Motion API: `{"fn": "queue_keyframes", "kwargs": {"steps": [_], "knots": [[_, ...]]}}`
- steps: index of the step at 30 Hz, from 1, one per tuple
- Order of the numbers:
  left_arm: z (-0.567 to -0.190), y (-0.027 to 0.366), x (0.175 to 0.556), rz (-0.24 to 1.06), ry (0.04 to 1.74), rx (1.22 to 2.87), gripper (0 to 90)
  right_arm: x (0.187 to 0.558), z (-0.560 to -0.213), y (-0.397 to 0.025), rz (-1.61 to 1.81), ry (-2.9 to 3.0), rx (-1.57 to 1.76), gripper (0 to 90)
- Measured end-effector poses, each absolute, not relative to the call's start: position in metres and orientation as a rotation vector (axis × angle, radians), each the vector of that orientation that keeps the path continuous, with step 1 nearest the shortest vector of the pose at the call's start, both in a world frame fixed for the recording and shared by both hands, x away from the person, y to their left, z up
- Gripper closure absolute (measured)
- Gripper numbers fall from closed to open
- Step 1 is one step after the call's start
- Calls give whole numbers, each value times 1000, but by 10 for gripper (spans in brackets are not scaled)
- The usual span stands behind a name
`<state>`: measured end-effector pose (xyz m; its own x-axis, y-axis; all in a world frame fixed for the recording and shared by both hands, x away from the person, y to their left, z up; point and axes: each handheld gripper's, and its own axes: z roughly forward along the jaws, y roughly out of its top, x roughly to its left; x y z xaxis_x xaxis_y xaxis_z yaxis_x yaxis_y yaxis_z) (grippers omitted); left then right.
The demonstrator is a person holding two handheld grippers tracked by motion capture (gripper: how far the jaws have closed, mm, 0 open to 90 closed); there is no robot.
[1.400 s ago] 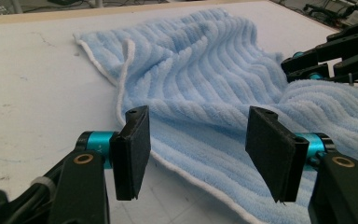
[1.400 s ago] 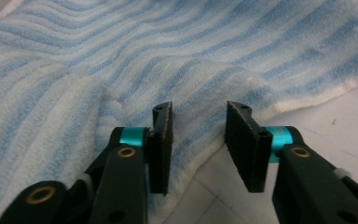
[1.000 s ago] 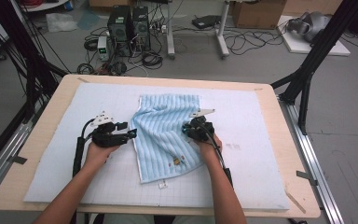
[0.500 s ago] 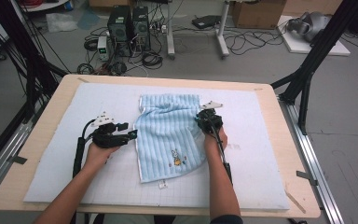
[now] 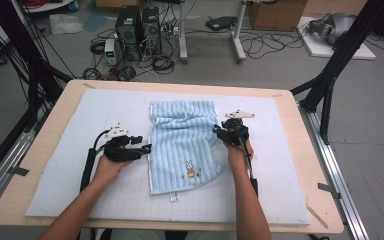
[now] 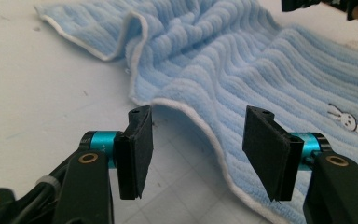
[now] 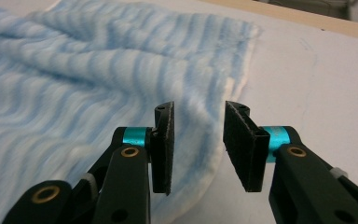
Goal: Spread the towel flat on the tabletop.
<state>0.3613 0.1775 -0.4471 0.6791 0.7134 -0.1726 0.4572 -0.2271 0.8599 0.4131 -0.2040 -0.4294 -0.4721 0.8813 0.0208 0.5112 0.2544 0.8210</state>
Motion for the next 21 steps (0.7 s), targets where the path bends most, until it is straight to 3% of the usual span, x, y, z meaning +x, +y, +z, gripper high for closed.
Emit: {"fn": "queue_keyframes", "kwargs": {"steps": [10,13,15,21], "knots": [[-450,152,354,323,832,2056,455,371,-428,-218,1120,2163,1213,574],[-450,145,349,365,798,2105,590,359,-433,-223,1139,2178,1225,558],[-450,144,348,374,798,2102,834,350,-438,-227,1131,2185,1224,556],[-449,160,357,378,922,2039,852,344,-442,-230,1147,2200,1245,553]]}}
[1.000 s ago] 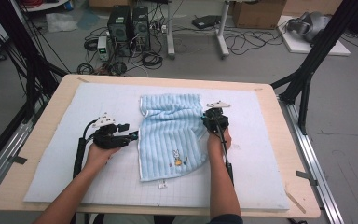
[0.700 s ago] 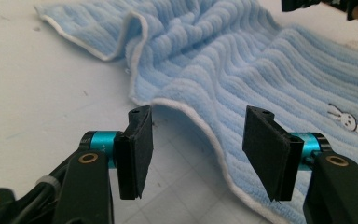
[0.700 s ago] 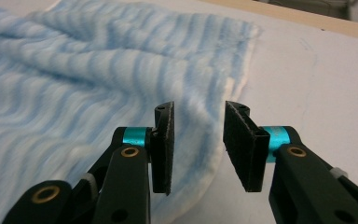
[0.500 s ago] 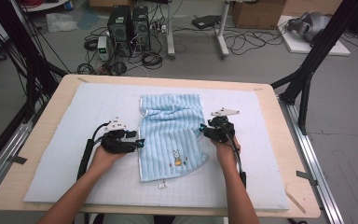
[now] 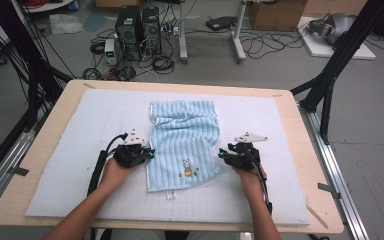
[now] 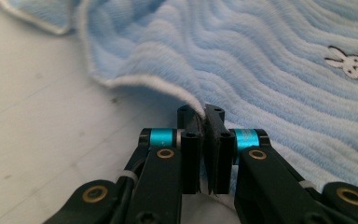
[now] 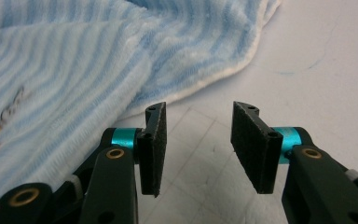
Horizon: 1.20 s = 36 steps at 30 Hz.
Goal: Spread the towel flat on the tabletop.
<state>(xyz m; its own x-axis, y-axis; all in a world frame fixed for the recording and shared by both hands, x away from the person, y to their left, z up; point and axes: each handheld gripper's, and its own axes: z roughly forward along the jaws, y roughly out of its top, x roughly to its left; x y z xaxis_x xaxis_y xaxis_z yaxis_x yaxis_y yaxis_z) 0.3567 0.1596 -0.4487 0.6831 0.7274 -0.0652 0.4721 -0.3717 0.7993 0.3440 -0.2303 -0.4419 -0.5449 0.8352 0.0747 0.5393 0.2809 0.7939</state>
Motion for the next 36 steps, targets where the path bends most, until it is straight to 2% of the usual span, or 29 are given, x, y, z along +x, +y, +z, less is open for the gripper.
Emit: {"fn": "queue_keyframes", "kwargs": {"steps": [5,9,13,15,18,19,28,29,31,34,36], "knots": [[-448,173,363,396,1015,1967,851,342,-442,-220,1192,2222,1220,554],[-449,176,364,411,1038,1961,849,345,-446,-190,1246,2289,1186,522],[-450,177,365,423,1047,1963,848,350,-451,-170,1127,2334,1170,530],[-449,178,365,435,1052,1958,848,350,-450,-163,1079,2316,1127,596],[-449,183,367,454,1077,1934,854,353,-448,-158,1061,2339,1114,814],[-449,185,368,447,1090,1922,857,355,-447,-157,1025,2339,1083,858],[-449,185,368,478,1066,1896,861,368,-447,-180,1000,2220,1185,852],[-448,186,368,485,1081,1886,812,367,-446,-180,996,2214,1168,819],[-448,188,369,460,1106,1848,625,365,-444,-182,1014,2206,1168,707],[-447,190,365,457,1087,1842,515,358,-442,-187,1056,2203,1156,616],[-446,191,361,476,1059,1855,508,352,-441,-193,1087,2215,1147,607]]}}
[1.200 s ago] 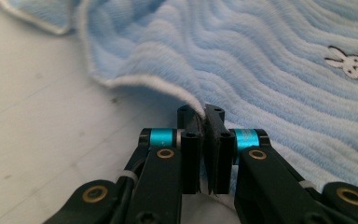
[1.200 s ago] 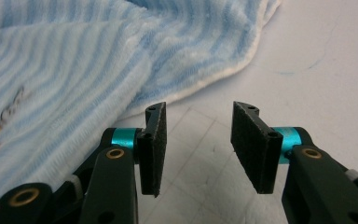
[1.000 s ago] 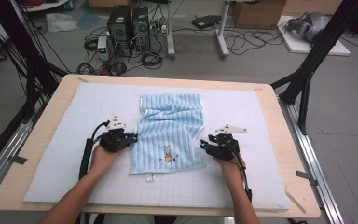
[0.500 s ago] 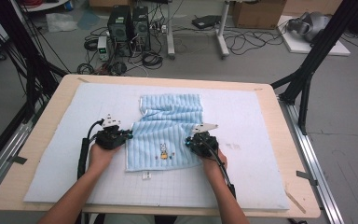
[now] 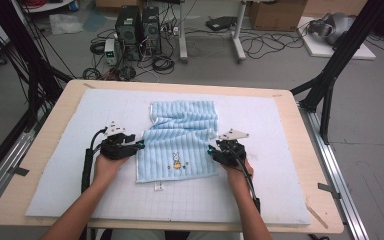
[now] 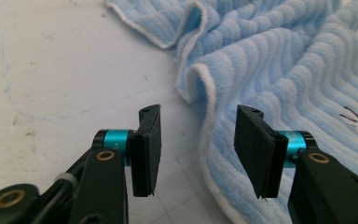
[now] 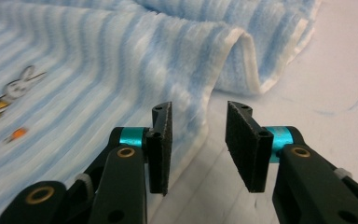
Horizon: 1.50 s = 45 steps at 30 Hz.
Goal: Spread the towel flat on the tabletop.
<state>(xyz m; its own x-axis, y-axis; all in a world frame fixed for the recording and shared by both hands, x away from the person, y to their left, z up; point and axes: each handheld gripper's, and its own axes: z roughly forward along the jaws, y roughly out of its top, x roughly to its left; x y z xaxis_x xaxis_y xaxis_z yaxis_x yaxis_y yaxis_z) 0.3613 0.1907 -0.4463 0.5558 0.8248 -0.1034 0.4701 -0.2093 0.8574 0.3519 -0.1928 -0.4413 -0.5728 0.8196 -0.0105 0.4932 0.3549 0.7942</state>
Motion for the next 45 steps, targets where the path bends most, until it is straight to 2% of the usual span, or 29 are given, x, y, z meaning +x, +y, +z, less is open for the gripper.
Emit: {"fn": "queue_keyframes", "kwargs": {"steps": [5,15,21,25,27,28,31,32,35,45], "knots": [[-447,194,350,456,1035,1859,479,336,-438,-205,1152,2227,1133,605],[-448,190,313,429,969,1903,498,308,-442,-203,1139,2277,1106,616],[-449,176,293,373,933,1992,570,292,-450,-193,1095,2339,1077,739],[-451,167,290,445,911,2063,577,290,-450,-192,1092,2324,1106,753],[-451,165,289,462,909,2069,608,291,-450,-193,1104,2328,1133,757],[-451,165,288,464,907,2070,631,292,-451,-194,1117,2334,1141,756],[-451,164,286,453,883,2077,812,293,-451,-197,1145,2330,1190,756],[-450,164,285,448,885,2074,843,293,-451,-197,1156,2321,1230,759],[-451,168,286,391,901,2047,857,292,-449,-195,1140,2340,1208,852],[-449,177,263,282,872,2020,860,260,-442,-206,1165,2422,1135,861]]}}
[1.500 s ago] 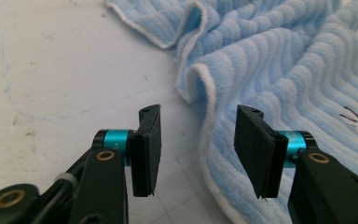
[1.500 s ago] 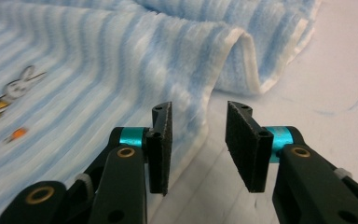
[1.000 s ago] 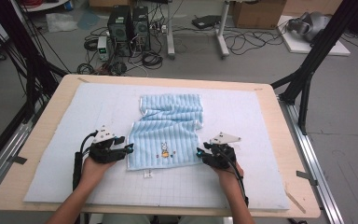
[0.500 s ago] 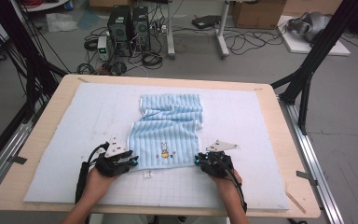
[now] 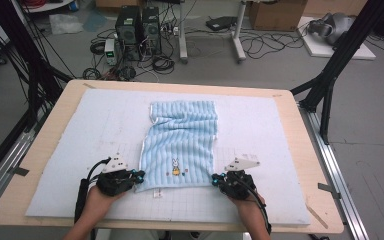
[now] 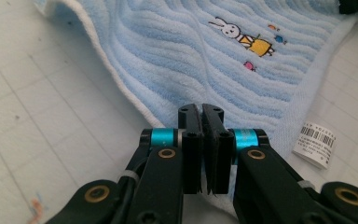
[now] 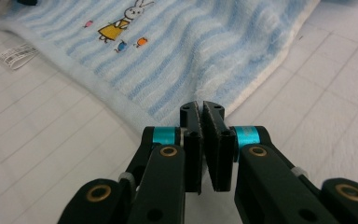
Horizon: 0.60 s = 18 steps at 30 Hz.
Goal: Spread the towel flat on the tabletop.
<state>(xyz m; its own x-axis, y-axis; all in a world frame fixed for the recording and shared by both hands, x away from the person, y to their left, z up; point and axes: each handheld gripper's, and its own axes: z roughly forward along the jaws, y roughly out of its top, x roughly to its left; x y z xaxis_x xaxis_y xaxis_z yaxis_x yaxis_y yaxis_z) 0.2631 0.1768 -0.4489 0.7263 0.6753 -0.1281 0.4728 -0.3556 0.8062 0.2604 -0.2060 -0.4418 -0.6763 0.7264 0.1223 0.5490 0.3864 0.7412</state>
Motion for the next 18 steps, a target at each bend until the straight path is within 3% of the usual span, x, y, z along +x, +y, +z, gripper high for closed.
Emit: {"fn": "queue_keyframes", "kwargs": {"steps": [13,15,17,18], "knots": [[-447,178,213,200,797,2056,853,198,-435,-223,1201,2505,1052,861],[-445,181,212,228,809,2036,802,196,-433,-223,1218,2501,1045,850],[-442,184,217,278,856,1986,650,199,-430,-223,1262,2457,1059,796],[-441,186,221,301,872,1954,622,201,-428,-223,1278,2427,1072,762]]}}
